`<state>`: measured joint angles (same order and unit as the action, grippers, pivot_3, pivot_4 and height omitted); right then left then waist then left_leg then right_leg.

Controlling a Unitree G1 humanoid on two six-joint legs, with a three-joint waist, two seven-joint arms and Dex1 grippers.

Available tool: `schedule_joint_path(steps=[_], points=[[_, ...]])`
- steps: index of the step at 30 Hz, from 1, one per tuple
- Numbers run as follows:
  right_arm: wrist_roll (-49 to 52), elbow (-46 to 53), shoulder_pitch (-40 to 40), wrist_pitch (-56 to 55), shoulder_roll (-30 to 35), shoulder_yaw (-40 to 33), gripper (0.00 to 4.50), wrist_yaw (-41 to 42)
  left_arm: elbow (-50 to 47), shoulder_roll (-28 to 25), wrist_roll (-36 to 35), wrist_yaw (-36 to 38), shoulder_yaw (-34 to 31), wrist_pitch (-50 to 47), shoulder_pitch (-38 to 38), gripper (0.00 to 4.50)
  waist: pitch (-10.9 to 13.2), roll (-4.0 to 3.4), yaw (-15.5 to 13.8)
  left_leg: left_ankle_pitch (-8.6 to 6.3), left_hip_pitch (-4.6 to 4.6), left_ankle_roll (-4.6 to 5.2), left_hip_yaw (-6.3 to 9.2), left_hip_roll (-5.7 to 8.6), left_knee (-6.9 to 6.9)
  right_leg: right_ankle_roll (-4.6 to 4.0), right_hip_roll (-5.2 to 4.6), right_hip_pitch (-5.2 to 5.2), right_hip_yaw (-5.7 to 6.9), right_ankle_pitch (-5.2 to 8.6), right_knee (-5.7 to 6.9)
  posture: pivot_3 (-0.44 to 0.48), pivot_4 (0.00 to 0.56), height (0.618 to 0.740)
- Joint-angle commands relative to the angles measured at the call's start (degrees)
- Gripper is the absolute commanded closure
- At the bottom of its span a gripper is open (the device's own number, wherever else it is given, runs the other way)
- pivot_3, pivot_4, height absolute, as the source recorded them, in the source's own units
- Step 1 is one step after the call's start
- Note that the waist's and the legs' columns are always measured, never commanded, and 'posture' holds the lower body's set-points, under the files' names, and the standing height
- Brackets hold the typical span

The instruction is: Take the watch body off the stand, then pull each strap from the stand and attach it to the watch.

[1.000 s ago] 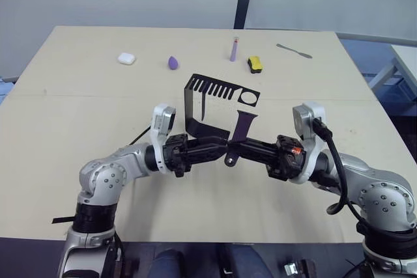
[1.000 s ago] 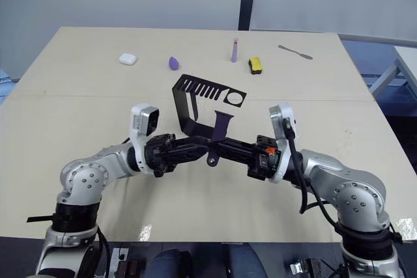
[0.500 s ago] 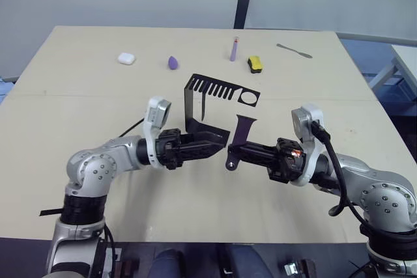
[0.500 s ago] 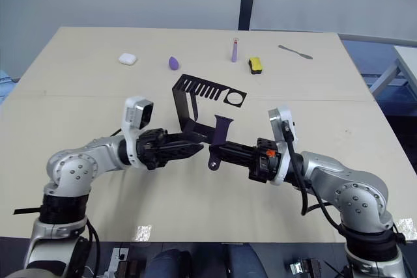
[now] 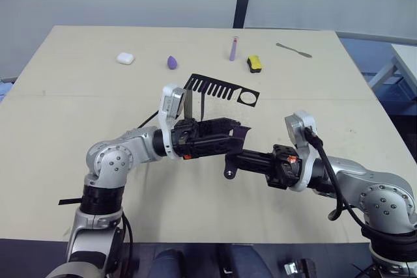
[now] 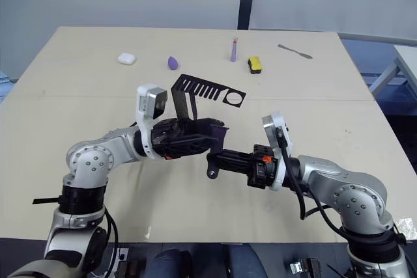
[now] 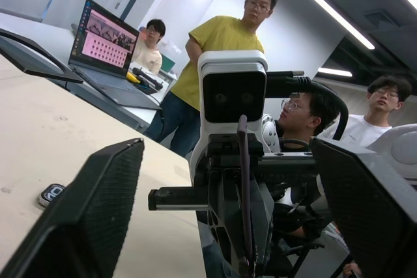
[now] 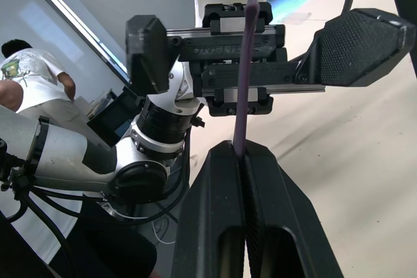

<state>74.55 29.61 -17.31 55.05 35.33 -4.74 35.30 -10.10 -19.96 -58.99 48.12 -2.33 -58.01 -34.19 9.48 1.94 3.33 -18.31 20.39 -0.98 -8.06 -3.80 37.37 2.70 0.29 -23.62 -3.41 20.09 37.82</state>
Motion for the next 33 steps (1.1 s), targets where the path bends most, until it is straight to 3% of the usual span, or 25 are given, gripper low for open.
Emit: schedule_joint_path(steps=[1,33], points=[[0.89,2.14,-0.25,-0.73,0.32,-0.49,4.5,0.4,-0.85,-0.05,-0.84,0.1,-0.31,0.12,-0.52,1.79,0.0,0.0,-0.05,0.0,0.0,0.0,0.0,0.0,0.02,0.0,0.0,0.01,0.0,0.0,0.0,0.0,0.15,0.74],[0.31,1.91,0.09,-1.17,-0.17,-0.43,4.5,0.21,-2.08,0.77,-1.74,-1.49,-0.57,0.2,1.72,1.79,0.0,0.0,-0.12,0.0,0.01,0.0,0.01,0.01,0.0,0.0,-0.01,0.01,0.0,0.0,-0.03,0.0,0.15,0.74]])
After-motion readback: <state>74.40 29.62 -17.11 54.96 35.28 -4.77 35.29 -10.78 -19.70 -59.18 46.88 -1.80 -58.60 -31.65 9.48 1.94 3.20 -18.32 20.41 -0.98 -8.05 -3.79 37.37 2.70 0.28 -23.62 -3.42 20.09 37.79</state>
